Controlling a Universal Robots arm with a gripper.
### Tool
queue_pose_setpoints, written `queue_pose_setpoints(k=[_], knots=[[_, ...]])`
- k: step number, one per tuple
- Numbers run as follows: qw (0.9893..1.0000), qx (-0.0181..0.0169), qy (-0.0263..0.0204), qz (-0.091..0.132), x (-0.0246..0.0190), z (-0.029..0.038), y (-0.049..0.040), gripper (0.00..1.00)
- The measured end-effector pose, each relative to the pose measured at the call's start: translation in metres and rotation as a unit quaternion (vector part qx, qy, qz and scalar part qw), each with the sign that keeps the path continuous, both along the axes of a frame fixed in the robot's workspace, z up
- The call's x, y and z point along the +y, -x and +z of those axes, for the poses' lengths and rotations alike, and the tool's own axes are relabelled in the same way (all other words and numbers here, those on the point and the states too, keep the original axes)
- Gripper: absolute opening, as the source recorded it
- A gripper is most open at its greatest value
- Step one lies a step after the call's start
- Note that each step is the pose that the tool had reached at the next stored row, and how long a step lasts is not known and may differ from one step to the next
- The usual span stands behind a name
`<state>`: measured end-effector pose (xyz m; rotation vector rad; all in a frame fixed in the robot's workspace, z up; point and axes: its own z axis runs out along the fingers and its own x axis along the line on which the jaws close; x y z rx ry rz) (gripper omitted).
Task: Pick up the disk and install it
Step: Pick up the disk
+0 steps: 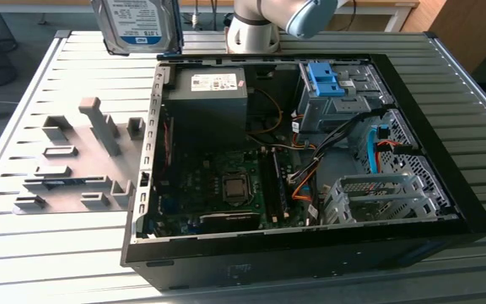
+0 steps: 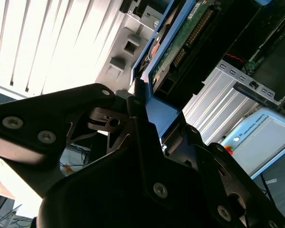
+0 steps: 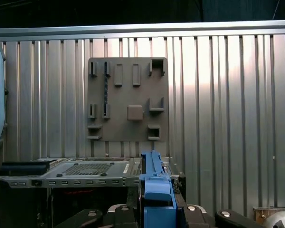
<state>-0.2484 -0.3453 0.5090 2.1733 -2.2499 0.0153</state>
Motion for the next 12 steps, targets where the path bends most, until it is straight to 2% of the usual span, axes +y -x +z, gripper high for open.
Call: queue_pose_setpoints(k=[9,12], knots=[[1.0000,0.0000,0.0000,0.000,0.0000,0.0000,-0.0320,0.36],[1.0000,0.0000,0.0000,0.000,0.0000,0.0000,-0.0372,0.36]])
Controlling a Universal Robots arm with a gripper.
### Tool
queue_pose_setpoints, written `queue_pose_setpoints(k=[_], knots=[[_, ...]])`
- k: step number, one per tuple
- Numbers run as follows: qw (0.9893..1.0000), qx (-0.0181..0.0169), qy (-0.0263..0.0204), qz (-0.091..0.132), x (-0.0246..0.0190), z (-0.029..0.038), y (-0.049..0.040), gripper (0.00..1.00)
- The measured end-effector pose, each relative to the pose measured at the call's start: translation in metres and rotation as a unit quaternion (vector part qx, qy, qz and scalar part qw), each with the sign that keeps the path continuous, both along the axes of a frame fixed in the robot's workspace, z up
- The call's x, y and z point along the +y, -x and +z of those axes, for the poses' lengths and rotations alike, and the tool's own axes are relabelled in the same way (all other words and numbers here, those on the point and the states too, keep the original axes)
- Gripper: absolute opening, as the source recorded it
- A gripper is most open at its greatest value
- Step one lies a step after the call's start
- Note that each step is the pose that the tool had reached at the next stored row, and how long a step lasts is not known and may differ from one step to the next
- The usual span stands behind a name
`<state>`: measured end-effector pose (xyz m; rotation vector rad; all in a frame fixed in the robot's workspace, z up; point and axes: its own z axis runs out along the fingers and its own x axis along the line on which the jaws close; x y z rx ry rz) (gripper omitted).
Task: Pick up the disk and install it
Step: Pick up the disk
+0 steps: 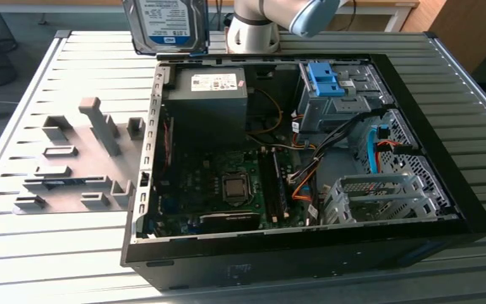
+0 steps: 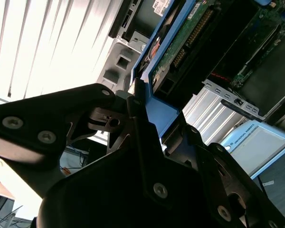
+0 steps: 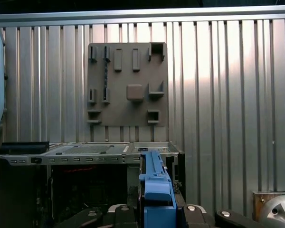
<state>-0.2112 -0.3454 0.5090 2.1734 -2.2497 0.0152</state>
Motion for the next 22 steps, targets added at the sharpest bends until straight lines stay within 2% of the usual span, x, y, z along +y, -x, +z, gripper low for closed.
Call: queue_pose_setpoints(k=[10,13,16,22], knots=[[1.0000,0.0000,0.0000,0.000,-0.0002,0.0000,-0.0008,0.36],[1.0000,0.0000,0.0000,0.000,-0.0021,0.0000,-0.0007,0.36],[1.0000,-0.0001,0.0000,0.000,-0.0073,-0.0002,-0.0007,0.36],[1.0000,0.0000,0.0000,0.000,-0.0254,-0.0018,-0.0007,0.36]])
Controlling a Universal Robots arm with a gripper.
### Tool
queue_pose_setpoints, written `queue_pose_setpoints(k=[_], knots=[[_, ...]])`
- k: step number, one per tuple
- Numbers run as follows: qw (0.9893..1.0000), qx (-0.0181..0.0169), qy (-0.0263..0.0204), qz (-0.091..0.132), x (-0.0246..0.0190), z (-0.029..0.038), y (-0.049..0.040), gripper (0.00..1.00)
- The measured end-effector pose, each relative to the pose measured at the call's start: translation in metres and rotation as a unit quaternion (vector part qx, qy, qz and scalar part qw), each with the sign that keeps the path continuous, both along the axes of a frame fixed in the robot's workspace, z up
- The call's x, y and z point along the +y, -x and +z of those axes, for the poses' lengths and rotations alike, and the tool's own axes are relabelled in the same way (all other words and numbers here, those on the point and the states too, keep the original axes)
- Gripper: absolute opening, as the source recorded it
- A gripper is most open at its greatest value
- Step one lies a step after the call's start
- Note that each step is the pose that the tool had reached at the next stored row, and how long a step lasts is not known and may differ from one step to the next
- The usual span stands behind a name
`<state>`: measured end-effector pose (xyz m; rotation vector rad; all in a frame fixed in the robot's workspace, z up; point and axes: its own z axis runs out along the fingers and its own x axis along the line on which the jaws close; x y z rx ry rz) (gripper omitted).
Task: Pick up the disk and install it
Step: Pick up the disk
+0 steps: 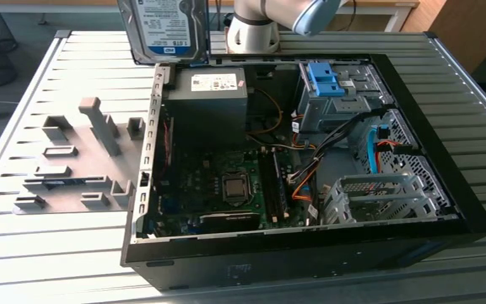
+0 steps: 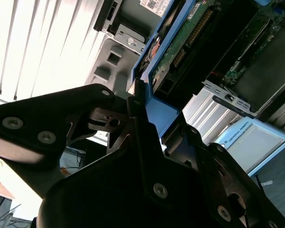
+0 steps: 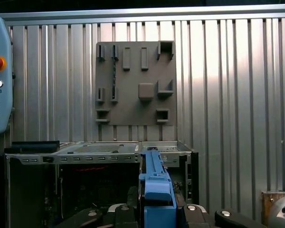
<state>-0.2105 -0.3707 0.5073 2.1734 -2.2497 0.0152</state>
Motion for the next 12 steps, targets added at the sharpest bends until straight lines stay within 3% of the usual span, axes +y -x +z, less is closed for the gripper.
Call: queue_pose_setpoints(k=[4,8,12], knots=[[1.0000,0.0000,0.0006,0.000,-0.0105,-0.0007,0.0000,0.36],[1.0000,0.0000,0.0007,0.000,-0.0115,-0.0008,-0.0028,0.36],[1.0000,0.0002,0.0008,0.000,-0.0115,-0.0007,-0.0149,0.36]])
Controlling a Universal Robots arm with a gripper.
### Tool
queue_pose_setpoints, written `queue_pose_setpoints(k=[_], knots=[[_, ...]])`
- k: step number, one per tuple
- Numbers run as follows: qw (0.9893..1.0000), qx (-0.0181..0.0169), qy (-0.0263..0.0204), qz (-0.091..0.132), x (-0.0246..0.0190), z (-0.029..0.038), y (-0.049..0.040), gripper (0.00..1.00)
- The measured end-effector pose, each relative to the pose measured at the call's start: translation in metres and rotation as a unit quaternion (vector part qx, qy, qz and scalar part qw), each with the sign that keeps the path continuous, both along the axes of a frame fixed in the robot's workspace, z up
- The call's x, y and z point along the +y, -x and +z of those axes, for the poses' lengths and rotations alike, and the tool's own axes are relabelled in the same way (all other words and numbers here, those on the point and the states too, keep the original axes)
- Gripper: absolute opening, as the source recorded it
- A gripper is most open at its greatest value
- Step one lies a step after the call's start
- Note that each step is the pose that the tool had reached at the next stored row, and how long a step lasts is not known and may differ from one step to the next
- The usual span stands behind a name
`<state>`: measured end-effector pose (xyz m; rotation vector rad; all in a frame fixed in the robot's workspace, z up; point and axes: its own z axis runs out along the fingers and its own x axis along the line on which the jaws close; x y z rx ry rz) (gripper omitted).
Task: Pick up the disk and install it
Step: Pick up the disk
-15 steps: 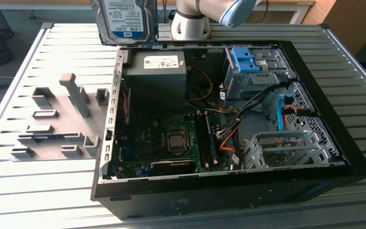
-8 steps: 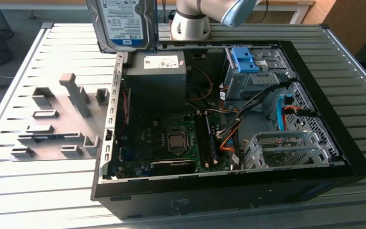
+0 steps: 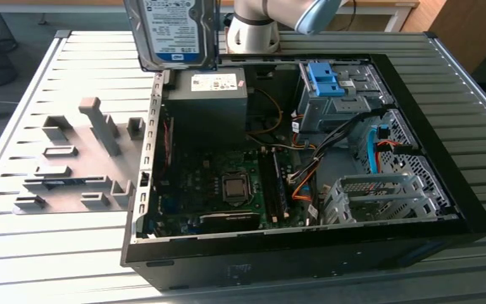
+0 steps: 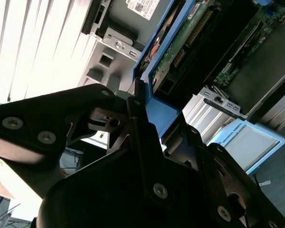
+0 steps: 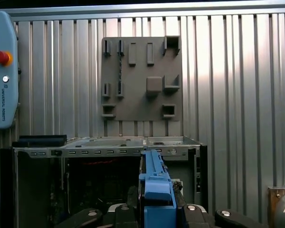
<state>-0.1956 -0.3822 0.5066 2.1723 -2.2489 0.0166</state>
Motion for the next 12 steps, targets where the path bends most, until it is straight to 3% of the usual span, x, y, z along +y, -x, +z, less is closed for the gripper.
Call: queue_pose_setpoints(k=[7,10,12], knots=[[1.0000,0.0000,-0.0001,0.000,-0.0001,-0.0010,-0.0298,0.36],[1.0000,0.0001,0.0000,0.000,-0.0021,-0.0016,-0.0319,0.36],[1.0000,0.0001,0.0000,0.000,-0.0074,-0.0024,-0.0319,0.36]])
